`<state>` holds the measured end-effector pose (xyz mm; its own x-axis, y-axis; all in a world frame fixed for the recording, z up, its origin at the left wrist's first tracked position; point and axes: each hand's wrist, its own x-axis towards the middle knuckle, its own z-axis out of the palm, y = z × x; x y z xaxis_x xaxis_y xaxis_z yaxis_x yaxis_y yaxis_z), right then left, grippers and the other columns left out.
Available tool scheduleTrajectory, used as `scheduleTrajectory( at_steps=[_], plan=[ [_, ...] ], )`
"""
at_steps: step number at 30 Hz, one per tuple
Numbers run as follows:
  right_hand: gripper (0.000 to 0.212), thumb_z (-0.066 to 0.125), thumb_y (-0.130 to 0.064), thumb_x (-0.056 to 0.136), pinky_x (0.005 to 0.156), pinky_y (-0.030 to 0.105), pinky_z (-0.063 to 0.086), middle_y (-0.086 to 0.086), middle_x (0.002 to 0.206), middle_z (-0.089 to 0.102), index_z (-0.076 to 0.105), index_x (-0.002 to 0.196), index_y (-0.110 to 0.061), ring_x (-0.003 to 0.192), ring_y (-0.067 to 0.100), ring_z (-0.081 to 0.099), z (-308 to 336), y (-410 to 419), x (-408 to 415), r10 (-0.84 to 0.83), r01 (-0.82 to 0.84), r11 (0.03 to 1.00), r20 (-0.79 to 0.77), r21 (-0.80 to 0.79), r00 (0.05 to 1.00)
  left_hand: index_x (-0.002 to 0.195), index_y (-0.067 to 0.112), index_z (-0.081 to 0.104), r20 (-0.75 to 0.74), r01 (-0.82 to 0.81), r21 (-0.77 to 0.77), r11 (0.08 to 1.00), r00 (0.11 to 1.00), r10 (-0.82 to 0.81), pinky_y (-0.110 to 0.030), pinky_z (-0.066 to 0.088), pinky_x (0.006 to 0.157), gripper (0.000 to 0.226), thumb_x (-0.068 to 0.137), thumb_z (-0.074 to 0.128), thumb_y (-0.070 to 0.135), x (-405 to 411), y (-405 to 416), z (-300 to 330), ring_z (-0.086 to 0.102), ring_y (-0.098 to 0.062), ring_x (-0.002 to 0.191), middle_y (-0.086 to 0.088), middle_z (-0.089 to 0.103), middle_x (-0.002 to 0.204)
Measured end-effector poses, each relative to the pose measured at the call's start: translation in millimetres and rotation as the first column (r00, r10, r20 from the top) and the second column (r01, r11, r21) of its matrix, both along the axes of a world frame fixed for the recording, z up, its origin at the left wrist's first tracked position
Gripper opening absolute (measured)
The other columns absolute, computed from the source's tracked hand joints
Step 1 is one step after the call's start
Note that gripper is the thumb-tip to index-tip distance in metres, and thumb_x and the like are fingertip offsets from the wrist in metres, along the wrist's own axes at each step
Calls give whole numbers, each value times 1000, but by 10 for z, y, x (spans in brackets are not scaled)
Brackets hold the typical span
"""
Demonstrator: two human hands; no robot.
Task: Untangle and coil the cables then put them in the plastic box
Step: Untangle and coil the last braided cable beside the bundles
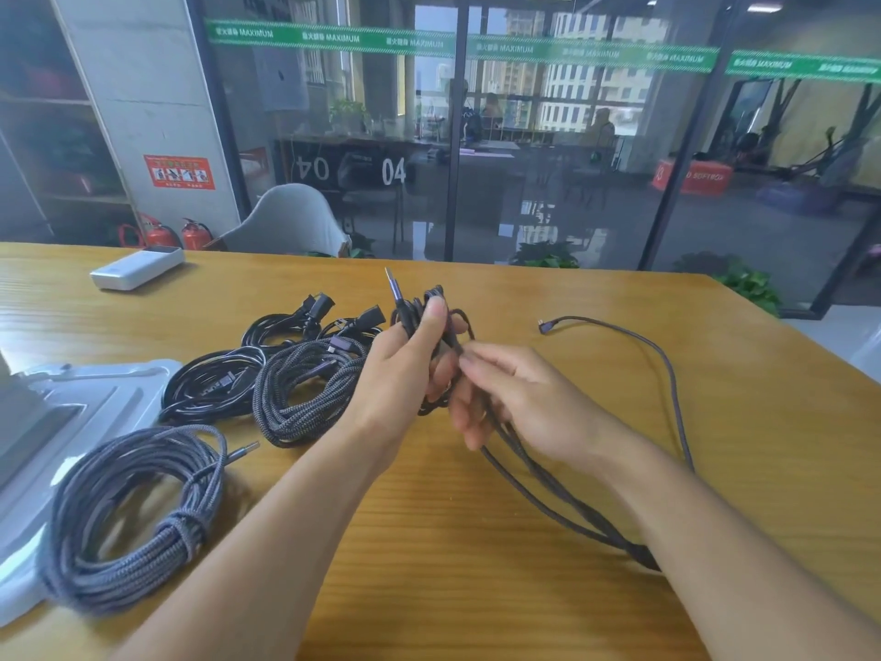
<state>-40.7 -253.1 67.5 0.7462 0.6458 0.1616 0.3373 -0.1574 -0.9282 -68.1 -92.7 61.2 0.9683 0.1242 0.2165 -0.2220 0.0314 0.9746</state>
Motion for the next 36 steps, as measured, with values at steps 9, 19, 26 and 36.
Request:
scheduleTrajectory(
  at_steps=[9, 19, 26, 36],
  plan=[
    [47, 35, -35, 113, 72, 34, 55, 9, 74, 68, 61, 91, -4, 69, 22, 64, -177, 17, 39, 185, -190, 951, -43, -244, 982, 71, 3, 55, 92, -134, -11, 991, 987, 134, -32, 43, 58, 52, 110, 49, 35, 18, 55, 45, 49, -24, 61, -13, 54, 65],
    [75, 61, -81, 81, 62, 37, 27, 16, 64, 33, 54, 63, -9, 61, 35, 32, -171, -257, 391, 165, -55, 863, 177, -502, 970, 79, 20, 44, 76, 196, -208, 958, 980, -184, -27, 23, 49, 33, 109, 48, 35, -68, 129, 151, 15, -17, 53, 0, 17, 63],
    [42, 54, -47, 98, 94, 24, 39, -16, 81, 66, 71, 83, -12, 88, 1, 63, -48, -716, 552, -14, 34, 966, 82, -256, 997, 71, 19, 33, 72, 77, 64, 995, 994, -82, -36, 15, 50, 44, 109, 51, 30, -69, 290, 185, 15, -19, 52, -2, 23, 59],
    [24, 56, -34, 103, 86, 14, 46, -15, 87, 73, 75, 94, -22, 92, 2, 66, -11, -490, 460, -193, 194, 981, 271, 23, 943, 78, 13, 62, 78, -123, 720, 682, 992, 97, -35, 45, 54, 42, 89, 76, 50, 96, 52, -99, 49, -22, 53, 4, 51, 56]
  ],
)
